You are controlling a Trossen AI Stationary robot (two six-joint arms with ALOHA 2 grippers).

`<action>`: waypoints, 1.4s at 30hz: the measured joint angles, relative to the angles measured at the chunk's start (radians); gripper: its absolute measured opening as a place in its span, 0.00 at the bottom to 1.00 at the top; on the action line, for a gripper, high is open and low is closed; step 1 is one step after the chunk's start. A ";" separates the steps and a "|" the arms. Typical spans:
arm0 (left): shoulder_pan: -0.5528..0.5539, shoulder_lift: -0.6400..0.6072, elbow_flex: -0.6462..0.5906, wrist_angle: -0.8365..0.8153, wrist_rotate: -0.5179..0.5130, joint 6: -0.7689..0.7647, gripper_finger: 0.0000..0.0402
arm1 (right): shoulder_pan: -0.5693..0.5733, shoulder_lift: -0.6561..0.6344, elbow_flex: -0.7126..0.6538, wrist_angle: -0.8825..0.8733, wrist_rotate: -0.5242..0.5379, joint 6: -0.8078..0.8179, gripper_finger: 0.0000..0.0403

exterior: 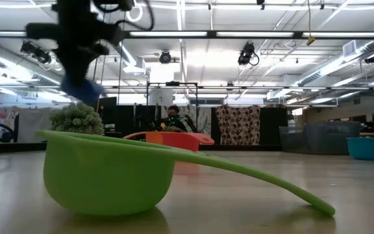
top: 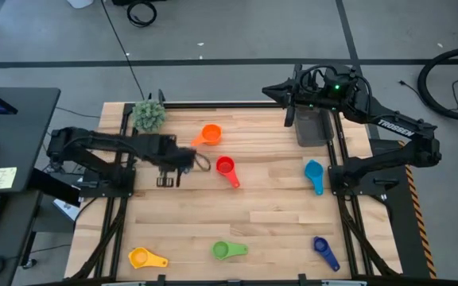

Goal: Nest measuring cups in basket
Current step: Stack the blue measuring cup on top of the orange measuring cup

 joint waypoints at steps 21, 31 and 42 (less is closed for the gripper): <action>0.381 0.155 0.148 0.460 0.307 0.548 0.05 | 0.000 0.000 0.000 -0.138 0.071 0.078 0.06; 0.420 0.320 0.148 0.573 0.352 0.567 0.05 | 0.000 0.000 0.000 -0.140 0.068 0.078 0.06; 0.487 0.401 0.148 0.626 0.400 0.558 0.05 | 0.000 0.000 0.000 -0.155 0.069 0.077 0.06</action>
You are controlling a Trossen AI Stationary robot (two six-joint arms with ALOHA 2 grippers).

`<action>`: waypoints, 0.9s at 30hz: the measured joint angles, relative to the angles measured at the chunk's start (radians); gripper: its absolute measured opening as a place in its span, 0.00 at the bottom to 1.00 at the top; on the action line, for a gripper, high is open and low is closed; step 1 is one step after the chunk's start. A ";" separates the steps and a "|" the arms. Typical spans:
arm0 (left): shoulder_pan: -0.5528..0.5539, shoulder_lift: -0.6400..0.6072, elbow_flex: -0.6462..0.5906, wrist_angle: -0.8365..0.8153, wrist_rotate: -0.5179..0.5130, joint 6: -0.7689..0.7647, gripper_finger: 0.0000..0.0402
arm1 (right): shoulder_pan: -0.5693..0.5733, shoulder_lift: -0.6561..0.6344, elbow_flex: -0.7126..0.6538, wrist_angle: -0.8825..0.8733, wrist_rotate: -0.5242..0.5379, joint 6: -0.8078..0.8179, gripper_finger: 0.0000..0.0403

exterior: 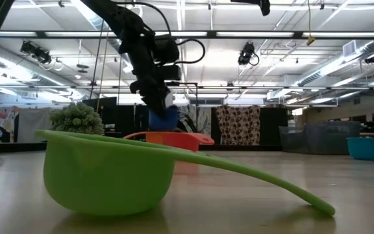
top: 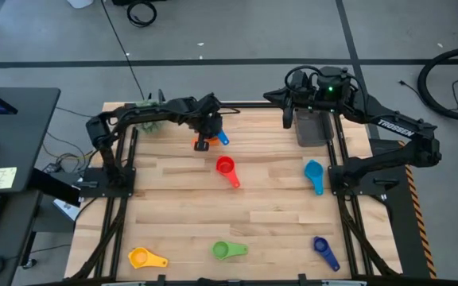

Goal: Nest measuring cups in basket
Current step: Stack the blue measuring cup on top of the orange measuring cup

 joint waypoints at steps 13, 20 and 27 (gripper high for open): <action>0.020 0.066 -0.001 0.001 0.018 -0.032 0.10 | -0.003 0.000 0.000 0.000 0.001 0.000 0.06; 0.019 0.059 0.020 -0.006 -0.060 -0.110 0.23 | -0.004 0.000 0.000 -0.001 0.003 -0.022 0.06; 0.018 0.056 0.110 -0.114 -0.075 -0.180 0.24 | -0.004 0.000 0.000 -0.005 0.003 -0.025 0.06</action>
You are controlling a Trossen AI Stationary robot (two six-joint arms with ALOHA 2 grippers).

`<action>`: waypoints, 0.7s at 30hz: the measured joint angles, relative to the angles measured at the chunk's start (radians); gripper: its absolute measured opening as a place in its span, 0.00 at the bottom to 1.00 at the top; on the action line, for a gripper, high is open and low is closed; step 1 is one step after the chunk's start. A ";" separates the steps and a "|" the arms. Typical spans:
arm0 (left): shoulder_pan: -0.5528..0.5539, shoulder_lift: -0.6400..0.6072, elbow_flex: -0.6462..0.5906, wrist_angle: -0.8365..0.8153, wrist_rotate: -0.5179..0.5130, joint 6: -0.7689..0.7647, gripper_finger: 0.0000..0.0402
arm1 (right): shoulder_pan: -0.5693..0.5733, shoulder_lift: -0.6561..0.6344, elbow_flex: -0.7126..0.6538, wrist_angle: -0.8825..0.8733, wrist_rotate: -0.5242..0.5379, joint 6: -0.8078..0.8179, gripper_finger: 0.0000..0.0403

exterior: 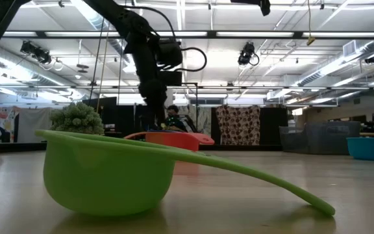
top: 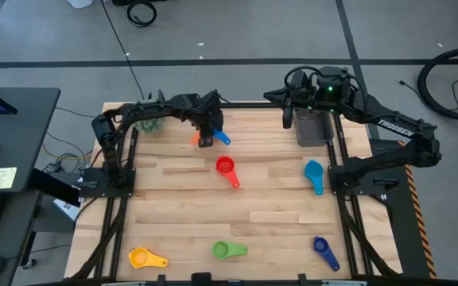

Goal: Nest measuring cups in basket
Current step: Stack the blue measuring cup on top of the orange measuring cup

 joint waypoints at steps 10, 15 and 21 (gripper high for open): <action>0.062 0.000 0.173 -0.380 -0.003 -0.133 0.25 | -0.008 0.090 -0.048 -0.025 0.097 0.132 0.06; 0.151 0.000 0.149 -0.505 -0.006 -0.240 0.25 | -0.012 0.200 -0.048 -0.028 0.096 0.194 0.06; 0.222 0.000 0.075 -0.423 -0.002 -0.262 0.25 | -0.021 0.341 -0.048 -0.029 0.102 0.235 0.06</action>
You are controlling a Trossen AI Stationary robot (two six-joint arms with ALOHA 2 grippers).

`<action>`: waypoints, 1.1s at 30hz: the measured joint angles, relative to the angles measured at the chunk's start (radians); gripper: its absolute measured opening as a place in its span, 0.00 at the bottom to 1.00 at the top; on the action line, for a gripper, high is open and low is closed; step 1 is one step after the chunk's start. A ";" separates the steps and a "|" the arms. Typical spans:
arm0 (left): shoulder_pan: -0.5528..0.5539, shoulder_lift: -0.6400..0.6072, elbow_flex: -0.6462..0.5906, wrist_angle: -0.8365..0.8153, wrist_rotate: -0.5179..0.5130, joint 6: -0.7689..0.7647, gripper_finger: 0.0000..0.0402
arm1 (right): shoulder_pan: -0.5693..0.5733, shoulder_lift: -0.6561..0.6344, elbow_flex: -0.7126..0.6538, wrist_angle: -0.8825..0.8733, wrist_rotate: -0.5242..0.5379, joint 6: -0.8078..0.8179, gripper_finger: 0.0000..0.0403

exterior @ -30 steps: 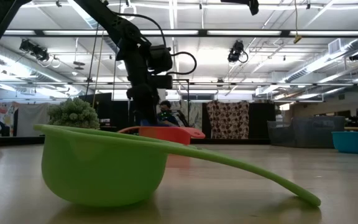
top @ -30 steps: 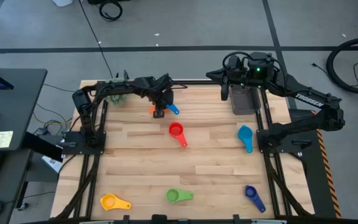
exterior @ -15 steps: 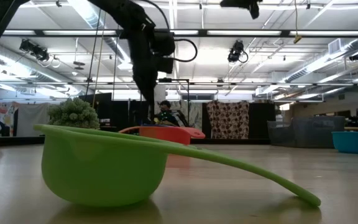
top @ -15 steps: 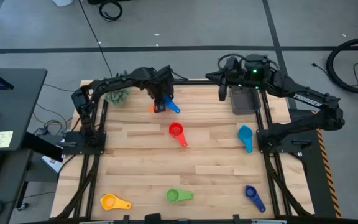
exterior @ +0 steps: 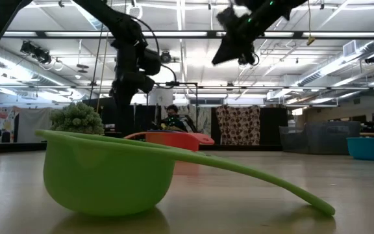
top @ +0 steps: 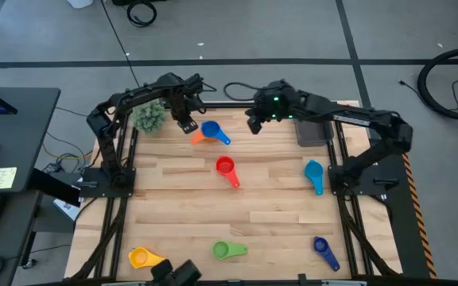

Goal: Nest measuring cups in basket
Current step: Stack the blue measuring cup on top of the orange measuring cup

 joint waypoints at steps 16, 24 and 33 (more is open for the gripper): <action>0.005 0.000 -0.163 0.200 0.049 -0.002 0.25 | -0.042 0.309 0.001 0.115 -0.008 0.105 0.06; -0.023 0.000 -0.178 0.248 0.050 0.003 0.25 | -0.043 0.401 0.001 0.145 -0.035 0.123 0.06; -0.043 0.022 -0.178 0.291 0.055 0.003 0.25 | -0.039 0.480 0.002 0.203 -0.117 0.116 0.06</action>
